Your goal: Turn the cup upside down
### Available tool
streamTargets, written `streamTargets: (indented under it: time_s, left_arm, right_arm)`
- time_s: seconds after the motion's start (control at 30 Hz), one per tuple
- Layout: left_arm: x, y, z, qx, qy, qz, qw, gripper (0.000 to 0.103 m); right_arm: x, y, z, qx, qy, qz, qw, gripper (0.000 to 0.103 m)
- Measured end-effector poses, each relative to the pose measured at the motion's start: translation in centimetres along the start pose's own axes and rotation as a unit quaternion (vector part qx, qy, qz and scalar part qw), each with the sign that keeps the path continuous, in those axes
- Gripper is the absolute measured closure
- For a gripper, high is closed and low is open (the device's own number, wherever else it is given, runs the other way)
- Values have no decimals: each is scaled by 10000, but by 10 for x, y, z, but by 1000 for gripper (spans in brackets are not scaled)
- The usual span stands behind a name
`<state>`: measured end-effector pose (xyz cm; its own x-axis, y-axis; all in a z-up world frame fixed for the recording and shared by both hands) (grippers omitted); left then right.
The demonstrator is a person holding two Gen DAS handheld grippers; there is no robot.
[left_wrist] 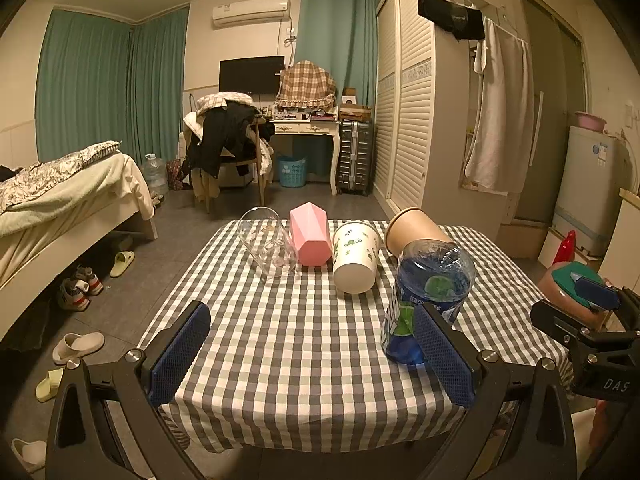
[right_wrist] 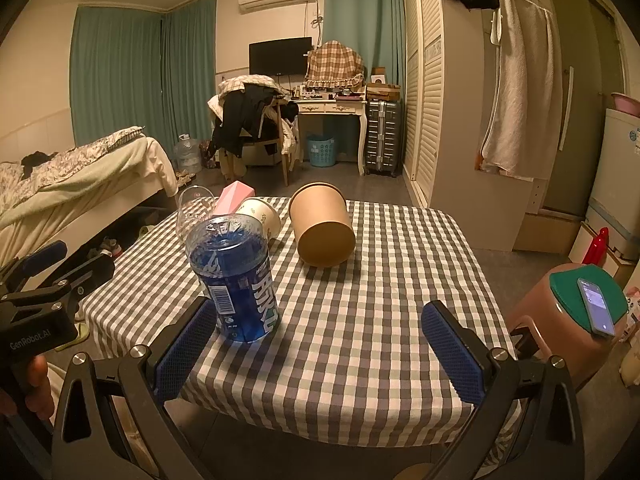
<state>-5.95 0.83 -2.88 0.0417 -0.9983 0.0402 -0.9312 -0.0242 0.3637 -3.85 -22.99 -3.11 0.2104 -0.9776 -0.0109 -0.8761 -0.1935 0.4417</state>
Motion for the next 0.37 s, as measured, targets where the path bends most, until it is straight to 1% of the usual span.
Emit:
streamTargets:
  time_s: [0.37]
  left_arm:
    - [-1,3,3,55,-40,7,10000,0]
  right_arm:
    - [0,-1,1,-11,-1,-11,10000,0]
Point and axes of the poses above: each gripper's, at about its wrist camera, not at the fingertips, and y roughly against the way its jaws point, x to its right, z to its underside, the point moved 2 cm from there along -y, roughly the way its jaws point, and after that the axes turned 5 degrees about x, right-handed, at the moved point
